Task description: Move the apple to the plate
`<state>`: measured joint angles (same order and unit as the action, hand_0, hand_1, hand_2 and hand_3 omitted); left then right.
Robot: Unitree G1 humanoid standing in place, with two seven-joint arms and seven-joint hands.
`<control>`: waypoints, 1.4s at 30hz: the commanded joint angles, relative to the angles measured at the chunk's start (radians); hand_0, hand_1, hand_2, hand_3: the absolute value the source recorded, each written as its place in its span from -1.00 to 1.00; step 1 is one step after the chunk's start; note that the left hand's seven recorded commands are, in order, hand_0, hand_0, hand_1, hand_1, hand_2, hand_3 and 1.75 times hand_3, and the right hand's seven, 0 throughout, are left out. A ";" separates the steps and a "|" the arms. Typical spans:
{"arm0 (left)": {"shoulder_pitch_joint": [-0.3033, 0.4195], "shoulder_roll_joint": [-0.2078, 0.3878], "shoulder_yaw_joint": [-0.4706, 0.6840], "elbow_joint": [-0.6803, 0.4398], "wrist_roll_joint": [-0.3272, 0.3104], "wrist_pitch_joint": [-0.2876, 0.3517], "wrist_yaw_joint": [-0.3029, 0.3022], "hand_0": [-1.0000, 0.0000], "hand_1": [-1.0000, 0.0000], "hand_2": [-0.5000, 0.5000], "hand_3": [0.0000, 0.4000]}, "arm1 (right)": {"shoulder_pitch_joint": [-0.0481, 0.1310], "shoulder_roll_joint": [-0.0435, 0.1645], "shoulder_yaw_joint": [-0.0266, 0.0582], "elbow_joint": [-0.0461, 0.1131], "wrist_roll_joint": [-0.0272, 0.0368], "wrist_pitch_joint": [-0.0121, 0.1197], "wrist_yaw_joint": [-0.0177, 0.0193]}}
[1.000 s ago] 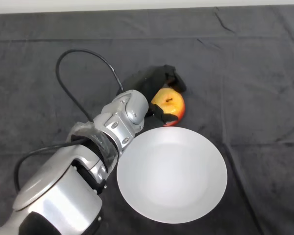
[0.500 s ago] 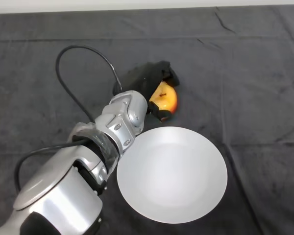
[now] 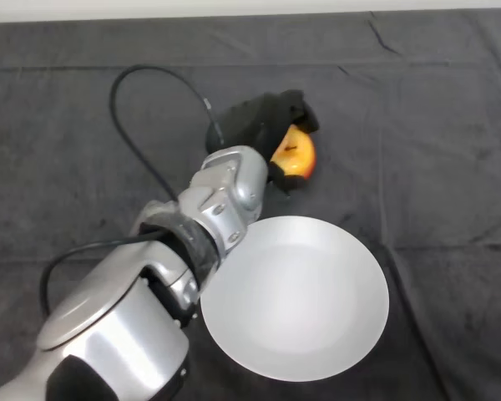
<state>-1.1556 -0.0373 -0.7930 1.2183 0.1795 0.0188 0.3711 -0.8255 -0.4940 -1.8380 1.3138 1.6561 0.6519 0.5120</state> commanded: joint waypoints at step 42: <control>0.212 0.373 -0.285 -0.952 0.096 0.506 -0.327 -1.00 -1.00 0.00 1.00 | 0.002 -0.032 -0.0183 -0.001 -0.0038 0.009 0.0005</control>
<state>-0.9638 0.2945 -1.0540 0.2933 0.2411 0.5270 0.0491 -0.8254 -0.4942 -1.8380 1.3137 1.6561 0.6519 0.5120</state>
